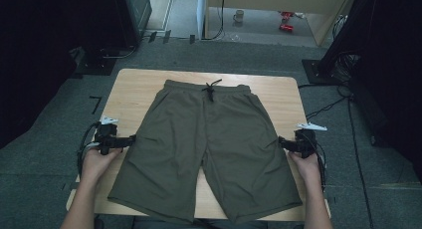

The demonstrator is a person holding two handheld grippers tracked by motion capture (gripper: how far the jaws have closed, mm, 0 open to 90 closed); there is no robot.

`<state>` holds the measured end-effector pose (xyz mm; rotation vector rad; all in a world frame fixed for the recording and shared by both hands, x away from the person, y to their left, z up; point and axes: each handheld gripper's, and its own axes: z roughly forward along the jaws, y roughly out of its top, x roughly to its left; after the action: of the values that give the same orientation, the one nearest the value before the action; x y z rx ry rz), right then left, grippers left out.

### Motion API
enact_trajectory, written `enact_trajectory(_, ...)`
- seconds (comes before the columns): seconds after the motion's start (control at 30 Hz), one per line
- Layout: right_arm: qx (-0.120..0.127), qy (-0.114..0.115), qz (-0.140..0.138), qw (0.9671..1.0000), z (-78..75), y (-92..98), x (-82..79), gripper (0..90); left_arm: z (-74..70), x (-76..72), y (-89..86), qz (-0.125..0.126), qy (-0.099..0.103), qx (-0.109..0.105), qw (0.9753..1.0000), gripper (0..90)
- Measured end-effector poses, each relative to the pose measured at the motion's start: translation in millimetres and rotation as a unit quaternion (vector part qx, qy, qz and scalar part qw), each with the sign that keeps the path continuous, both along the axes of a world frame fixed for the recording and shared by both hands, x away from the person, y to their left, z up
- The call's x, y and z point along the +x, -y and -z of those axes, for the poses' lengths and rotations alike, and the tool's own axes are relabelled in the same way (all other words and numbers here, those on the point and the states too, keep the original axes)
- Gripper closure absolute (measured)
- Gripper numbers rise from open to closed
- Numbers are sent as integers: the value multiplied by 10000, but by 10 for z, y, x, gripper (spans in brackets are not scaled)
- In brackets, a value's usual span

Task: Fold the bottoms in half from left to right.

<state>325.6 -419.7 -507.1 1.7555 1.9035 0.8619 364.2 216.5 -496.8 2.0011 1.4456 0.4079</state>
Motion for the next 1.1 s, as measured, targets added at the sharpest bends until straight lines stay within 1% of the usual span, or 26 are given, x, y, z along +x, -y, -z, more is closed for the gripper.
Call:
enact_trajectory(0.1, -12, 93, -112, 9999, -58, -34, 2, 272, -49, -33, 4, 84, 74, -74, 9999, 165)
enact_trajectory(0.17, -48, 176, -252, 9995, -101, -86, 12, 292, -91, -73, 24, 145, 149, -10, 9998, 165)
enact_trajectory(0.2, -48, 176, -252, 9995, -101, -86, 12, 292, -91, -73, 24, 145, 149, -10, 9998, 165)
enact_trajectory(0.23, -50, 195, -309, 9993, -116, -104, 16, 304, -101, -86, 29, 166, 152, -25, 9997, 165)
enact_trajectory(0.3, -90, 233, -374, 9990, -147, -138, 25, 305, -112, -114, 36, 198, 135, -80, 9997, 164)
enact_trajectory(0.37, -105, 257, -406, 9988, -175, -164, 35, 308, -120, -139, 41, 153, 145, -114, 9997, 164)
enact_trajectory(0.43, -61, 267, -419, 9987, -199, -180, 49, 311, -135, -172, 37, 235, 165, -231, 9993, 164)
enact_trajectory(0.47, -21, 248, -467, 9986, -216, -198, 65, 323, -155, -217, 39, 280, 230, -304, 9989, 165)
enact_trajectory(0.57, 23, 198, -522, 9984, -228, -216, 84, 327, -169, -257, 45, 295, 270, -301, 9987, 166)
enact_trajectory(0.6, 75, 151, -578, 9982, -238, -236, 107, 328, -172, -276, 49, 304, 279, -280, 9988, 169)
enact_trajectory(0.63, 80, 137, -601, 9981, -243, -249, 116, 329, -175, -305, 62, 323, 291, -223, 9988, 170)
enact_trajectory(0.67, 73, 135, -617, 9980, -250, -264, 126, 330, -177, -317, 67, 330, 297, -209, 9988, 172)
enact_trajectory(0.73, 40, 147, -659, 9977, -273, -294, 143, 330, -178, -332, 73, 340, 311, -214, 9987, 175)
enact_trajectory(0.8, 55, 175, -667, 9976, -306, -317, 158, 332, -177, -347, 79, 326, 283, -255, 9987, 176)
enact_trajectory(0.83, 55, 175, -667, 9976, -306, -317, 158, 332, -177, -347, 79, 326, 283, -255, 9987, 175)
enact_trajectory(0.9, 98, 200, -718, 9972, -353, -348, 186, 341, -175, -373, 91, 321, 262, -245, 9988, 176)
enact_trajectory(1.0, 72, 212, -785, 9967, -390, -392, 219, 343, -177, -405, 93, 343, 248, -239, 9988, 177)
enact_trajectory(1.03, 72, 212, -785, 9967, -390, -392, 219, 343, -177, -405, 93, 343, 248, -239, 9988, 192)
enact_trajectory(1.07, 94, 224, -802, 9965, -399, -406, 232, 343, -177, -418, 93, 347, 258, -246, 9988, 192)
enact_trajectory(1.1, 204, 197, -822, 9962, -416, -436, 263, 346, -179, -432, 92, 345, 273, -243, 9987, 225)
